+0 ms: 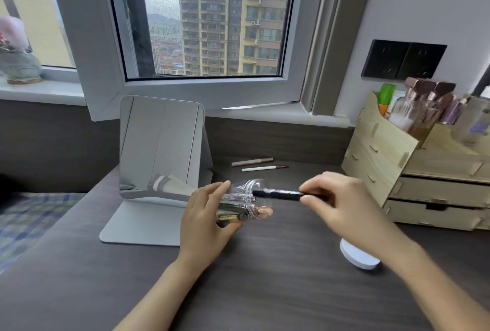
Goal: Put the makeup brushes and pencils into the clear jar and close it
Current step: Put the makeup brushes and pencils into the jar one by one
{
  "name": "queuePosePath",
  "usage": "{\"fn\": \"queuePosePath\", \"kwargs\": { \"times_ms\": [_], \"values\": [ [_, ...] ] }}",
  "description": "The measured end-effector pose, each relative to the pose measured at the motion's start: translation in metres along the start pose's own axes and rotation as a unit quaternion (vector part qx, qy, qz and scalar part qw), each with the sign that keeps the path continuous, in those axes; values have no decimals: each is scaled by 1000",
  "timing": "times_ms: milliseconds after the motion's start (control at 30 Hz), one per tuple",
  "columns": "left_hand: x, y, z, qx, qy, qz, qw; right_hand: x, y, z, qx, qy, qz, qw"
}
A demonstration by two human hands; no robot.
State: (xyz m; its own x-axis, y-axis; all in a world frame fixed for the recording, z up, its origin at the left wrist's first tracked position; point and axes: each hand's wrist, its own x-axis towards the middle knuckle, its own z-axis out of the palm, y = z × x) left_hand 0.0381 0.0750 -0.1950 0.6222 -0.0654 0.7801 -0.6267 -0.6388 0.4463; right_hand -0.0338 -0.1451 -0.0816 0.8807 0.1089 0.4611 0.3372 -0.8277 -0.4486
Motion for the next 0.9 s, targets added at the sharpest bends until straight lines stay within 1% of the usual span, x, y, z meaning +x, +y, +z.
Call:
{"fn": "queuePosePath", "kwargs": {
  "times_ms": [67, 167, 233, 300, 333, 400, 433, 467, 500, 533, 567, 633, 700, 733, 800, 900],
  "values": [
    [-1, 1, 0, 0, -7, 15, 1000, 3, -11, 21, 12, 14, -12, 1000],
    [-1, 2, -1, 1, -7, 22, 1000, 6, -23, 50, 58, 59, 4, 997],
    [-1, 2, -2, -7, -6, 15, 1000, 6, -27, 62, 42, 84, -33, 995],
    [-1, 1, -2, -17, -3, 5, 1000, 5, -27, 65, 26, 82, -75, 993],
    [-1, 0, -2, -18, -2, 0, 1000, 5, -26, 64, 50, 72, -86, 992],
    [-1, 0, -1, -22, 2, -10, 1000, 7, -21, 58, 164, 70, -74, 981],
    [-1, 0, -1, -24, 4, -14, 1000, 11, -16, 55, 216, 96, -50, 970],
    [0, -1, 0, -27, 6, -17, 999, 18, -9, 55, 236, 131, -19, 963],
    [0, -1, 0, -29, 8, -21, 999, 28, 1, 58, 214, 160, 13, 963],
    [1, -1, 1, -30, 10, -24, 999, 41, 15, 65, 158, 171, 44, 972],
    [1, -1, 1, -31, 11, -26, 999, 54, 30, 74, 84, 152, 72, 982],
    [1, -2, 2, -29, 13, -29, 999, 80, 60, 97, -58, 59, 111, 990],
    [2, -4, 2, -28, 18, -35, 999, 100, 82, 116, -129, -39, 141, 981],
    [3, -4, 1, -29, 22, -38, 999, 108, 89, 123, -151, -70, 154, 974],
    [4, -4, 0, -31, 30, -43, 998, 121, 100, 135, -203, -110, 163, 959],
    [6, -4, 0, -36, 40, -61, 997, 133, 108, 147, -312, -148, 146, 927]
  ]
}}
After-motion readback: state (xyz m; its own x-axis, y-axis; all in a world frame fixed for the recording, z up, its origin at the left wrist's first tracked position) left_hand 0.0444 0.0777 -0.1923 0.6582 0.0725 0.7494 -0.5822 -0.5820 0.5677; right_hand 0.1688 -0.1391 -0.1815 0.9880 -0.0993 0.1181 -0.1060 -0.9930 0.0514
